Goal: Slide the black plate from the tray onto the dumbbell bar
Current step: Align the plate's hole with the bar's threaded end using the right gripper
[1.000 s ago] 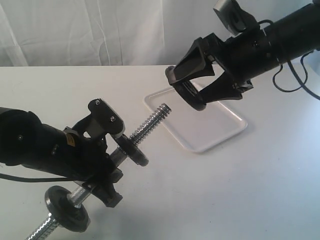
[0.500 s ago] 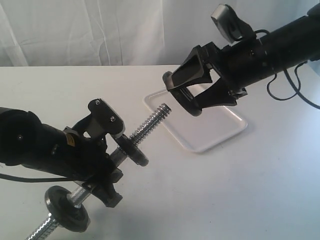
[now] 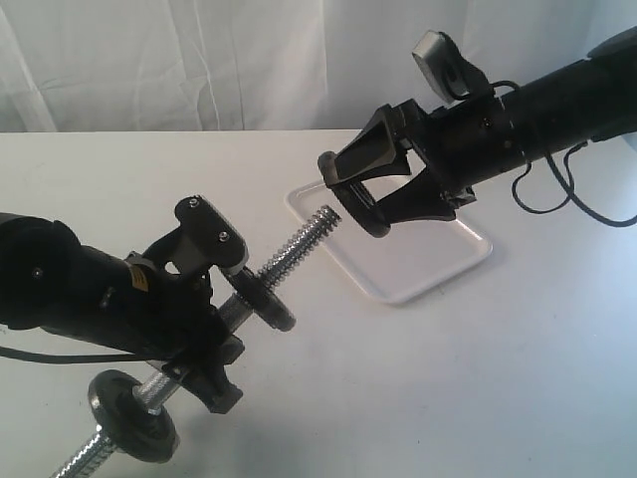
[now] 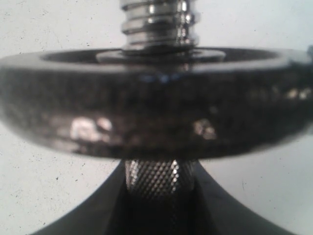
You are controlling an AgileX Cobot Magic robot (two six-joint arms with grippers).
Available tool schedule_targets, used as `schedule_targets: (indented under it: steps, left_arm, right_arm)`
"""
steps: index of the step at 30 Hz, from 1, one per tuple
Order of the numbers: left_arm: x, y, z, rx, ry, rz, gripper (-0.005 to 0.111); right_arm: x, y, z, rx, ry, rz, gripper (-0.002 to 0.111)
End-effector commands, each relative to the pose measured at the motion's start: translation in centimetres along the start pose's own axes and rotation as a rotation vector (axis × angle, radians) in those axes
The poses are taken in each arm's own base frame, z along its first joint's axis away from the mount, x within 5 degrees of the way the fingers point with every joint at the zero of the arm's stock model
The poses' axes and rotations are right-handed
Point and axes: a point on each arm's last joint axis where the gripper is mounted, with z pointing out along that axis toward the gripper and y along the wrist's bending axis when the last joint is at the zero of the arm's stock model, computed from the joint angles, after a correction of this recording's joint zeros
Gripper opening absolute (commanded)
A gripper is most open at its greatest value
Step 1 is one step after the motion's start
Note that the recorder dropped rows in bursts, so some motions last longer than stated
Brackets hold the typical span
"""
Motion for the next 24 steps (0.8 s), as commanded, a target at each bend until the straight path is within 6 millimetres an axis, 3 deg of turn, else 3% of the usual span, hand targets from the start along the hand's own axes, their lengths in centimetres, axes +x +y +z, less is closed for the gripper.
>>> schedule_targets:
  steps: [1, 13, 24]
  left_arm:
    - [-2.9, 1.0, -2.1, -0.112, -0.246, -0.010, 0.000]
    - [-2.9, 1.0, -2.1, -0.112, -0.248, -0.010, 0.000]
    - [-2.9, 1.0, -2.1, -0.111, -0.245, -0.010, 0.000]
  right_arm:
    - [-0.4, 0.8, -0.2, -0.059, -0.035, -0.004, 0.000]
    - [-0.2, 0.0, 1.0, -0.068, -0.005, 0.014, 0.000]
    - [0.0, 0.5, 2.0, -0.086, 0.017, -0.011, 0.000]
